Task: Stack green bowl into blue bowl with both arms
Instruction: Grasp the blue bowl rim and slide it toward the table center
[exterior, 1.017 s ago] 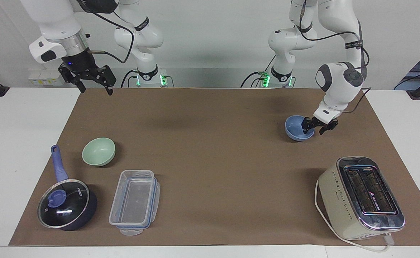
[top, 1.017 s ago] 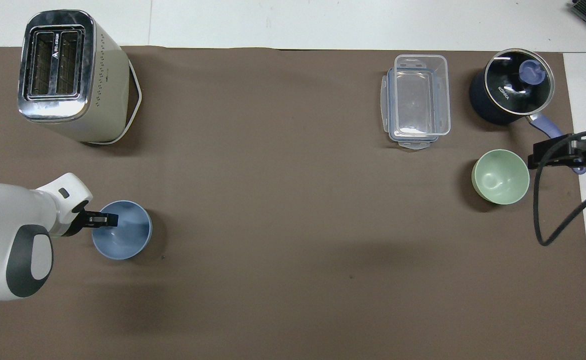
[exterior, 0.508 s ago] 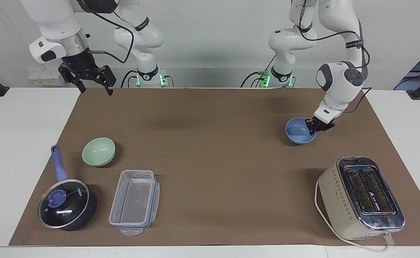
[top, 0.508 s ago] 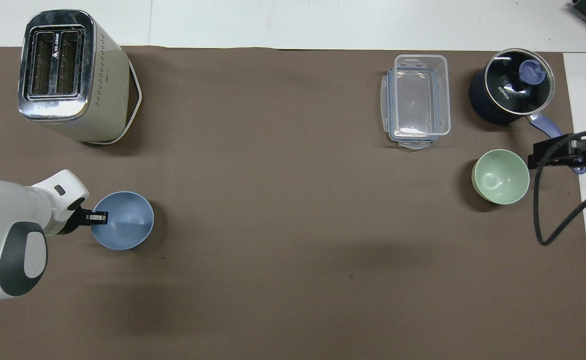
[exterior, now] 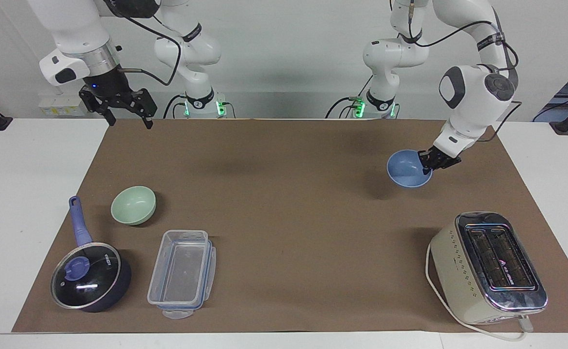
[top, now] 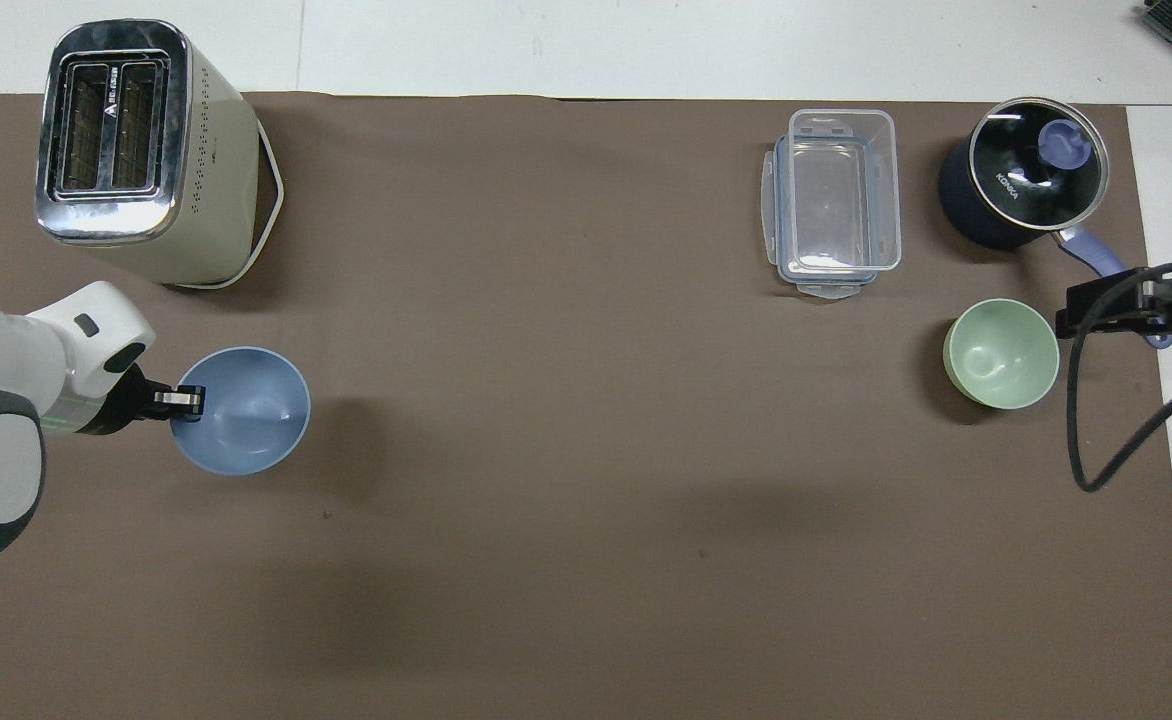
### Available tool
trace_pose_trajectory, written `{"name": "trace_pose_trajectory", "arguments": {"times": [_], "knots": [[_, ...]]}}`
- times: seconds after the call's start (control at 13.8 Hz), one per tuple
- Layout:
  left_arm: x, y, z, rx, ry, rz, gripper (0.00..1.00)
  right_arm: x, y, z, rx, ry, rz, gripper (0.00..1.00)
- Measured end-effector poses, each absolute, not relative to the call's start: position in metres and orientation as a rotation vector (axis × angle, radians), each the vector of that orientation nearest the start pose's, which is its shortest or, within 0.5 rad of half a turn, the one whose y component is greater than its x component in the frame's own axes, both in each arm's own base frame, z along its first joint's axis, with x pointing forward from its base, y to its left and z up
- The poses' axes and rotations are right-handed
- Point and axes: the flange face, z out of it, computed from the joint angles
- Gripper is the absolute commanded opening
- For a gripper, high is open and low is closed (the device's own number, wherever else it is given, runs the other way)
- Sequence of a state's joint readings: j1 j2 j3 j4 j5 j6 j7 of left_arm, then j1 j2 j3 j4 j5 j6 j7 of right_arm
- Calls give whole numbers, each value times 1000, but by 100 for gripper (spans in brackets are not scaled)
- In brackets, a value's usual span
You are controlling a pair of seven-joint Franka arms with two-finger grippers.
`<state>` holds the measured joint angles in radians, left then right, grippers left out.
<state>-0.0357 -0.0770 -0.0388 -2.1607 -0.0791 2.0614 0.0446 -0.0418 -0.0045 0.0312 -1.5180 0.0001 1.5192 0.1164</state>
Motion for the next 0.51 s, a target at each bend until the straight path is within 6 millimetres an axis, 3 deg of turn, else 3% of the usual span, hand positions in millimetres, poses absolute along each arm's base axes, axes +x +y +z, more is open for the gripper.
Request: {"name": "trace_pose_trajectory", "arguments": {"times": [0.36, 0.51], "knots": [[500, -154, 433, -3294, 152, 45, 0, 548, -6, 647, -3135, 199, -9, 100], [488, -199, 426, -3316, 150, 2, 0, 548, -6, 647, -3135, 199, -9, 100]]}}
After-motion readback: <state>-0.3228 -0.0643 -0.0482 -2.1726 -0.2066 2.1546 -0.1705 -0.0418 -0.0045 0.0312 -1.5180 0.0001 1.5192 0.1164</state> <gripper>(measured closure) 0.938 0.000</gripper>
